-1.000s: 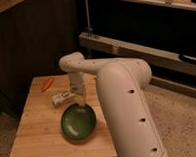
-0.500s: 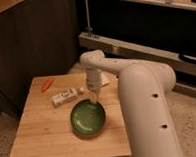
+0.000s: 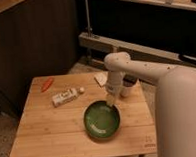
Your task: Drag the ceramic bowl in a circle
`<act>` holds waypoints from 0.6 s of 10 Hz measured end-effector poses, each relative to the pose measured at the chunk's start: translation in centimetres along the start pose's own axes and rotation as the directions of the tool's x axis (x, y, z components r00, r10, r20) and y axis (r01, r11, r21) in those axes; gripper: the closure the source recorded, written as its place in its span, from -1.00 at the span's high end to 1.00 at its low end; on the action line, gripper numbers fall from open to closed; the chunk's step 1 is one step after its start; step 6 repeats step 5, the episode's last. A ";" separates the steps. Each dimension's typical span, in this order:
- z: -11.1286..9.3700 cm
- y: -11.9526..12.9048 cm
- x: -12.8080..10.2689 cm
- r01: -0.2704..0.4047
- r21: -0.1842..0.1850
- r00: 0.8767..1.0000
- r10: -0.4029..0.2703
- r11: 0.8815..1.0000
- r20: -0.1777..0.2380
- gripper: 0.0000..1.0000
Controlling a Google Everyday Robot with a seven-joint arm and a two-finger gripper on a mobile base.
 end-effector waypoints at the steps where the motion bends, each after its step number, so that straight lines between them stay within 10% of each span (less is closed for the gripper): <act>1: -0.1 0.0 0.2 0.003 0.001 1.000 -0.003 1.000 0.001 -0.90; 6: 1.4 3.5 -3.3 0.063 0.018 0.997 -0.062 0.998 -0.043 -0.90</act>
